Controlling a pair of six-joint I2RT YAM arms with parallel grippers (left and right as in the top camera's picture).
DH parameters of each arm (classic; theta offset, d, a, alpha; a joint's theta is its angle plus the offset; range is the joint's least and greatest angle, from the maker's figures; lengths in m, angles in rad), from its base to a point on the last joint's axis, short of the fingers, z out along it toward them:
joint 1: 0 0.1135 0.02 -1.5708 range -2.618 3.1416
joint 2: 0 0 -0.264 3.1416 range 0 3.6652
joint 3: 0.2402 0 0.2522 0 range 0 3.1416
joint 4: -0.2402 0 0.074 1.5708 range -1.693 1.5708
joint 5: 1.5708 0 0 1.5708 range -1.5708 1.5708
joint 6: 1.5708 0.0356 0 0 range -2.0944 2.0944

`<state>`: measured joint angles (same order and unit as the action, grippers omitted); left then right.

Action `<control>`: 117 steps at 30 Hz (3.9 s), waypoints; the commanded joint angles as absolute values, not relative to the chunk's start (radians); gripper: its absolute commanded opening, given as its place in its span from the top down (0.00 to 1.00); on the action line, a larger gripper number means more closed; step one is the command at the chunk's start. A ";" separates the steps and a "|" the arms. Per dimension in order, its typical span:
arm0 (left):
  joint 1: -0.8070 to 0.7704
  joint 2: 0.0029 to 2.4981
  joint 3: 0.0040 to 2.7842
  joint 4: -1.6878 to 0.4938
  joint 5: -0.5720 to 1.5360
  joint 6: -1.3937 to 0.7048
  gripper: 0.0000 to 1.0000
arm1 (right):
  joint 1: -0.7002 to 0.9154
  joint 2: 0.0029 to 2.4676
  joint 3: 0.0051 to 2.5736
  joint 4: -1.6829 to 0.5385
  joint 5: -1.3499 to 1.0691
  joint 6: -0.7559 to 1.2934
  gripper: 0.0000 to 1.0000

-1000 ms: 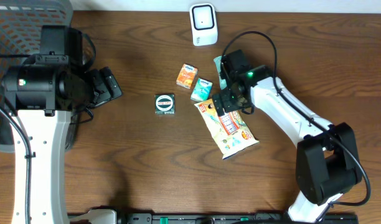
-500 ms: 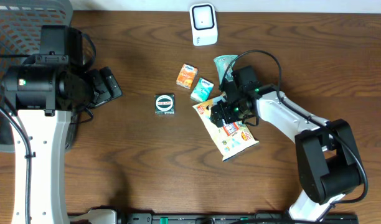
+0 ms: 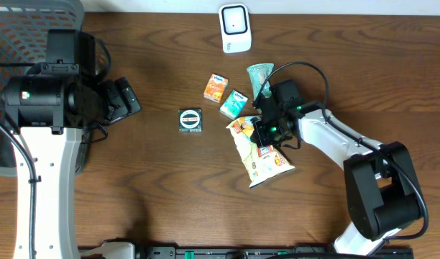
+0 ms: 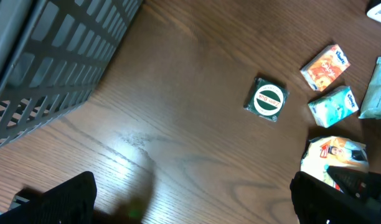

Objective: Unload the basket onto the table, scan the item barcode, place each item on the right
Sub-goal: 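Lift the yellow bag and raise it toward the scanner, then hold the yellow bag up in front of the scanner, then carry the yellow bag to the right table edge and release it, then reach the right gripper to the mint-green wipes pack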

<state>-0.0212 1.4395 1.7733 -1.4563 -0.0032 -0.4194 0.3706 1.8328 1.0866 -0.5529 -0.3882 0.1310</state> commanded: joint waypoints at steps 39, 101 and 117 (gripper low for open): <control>-0.016 1.444 1.771 -1.458 -0.012 -0.424 0.02 | 0.292 2.408 2.059 0.163 -0.162 0.597 0.99; -0.016 1.444 1.771 -1.458 -0.012 -0.424 0.02 | -0.081 2.139 1.909 -0.928 -0.505 0.029 0.24; -0.016 1.444 1.771 -1.458 -0.012 -0.424 0.03 | 0.200 2.144 1.602 -0.525 -0.240 0.216 0.50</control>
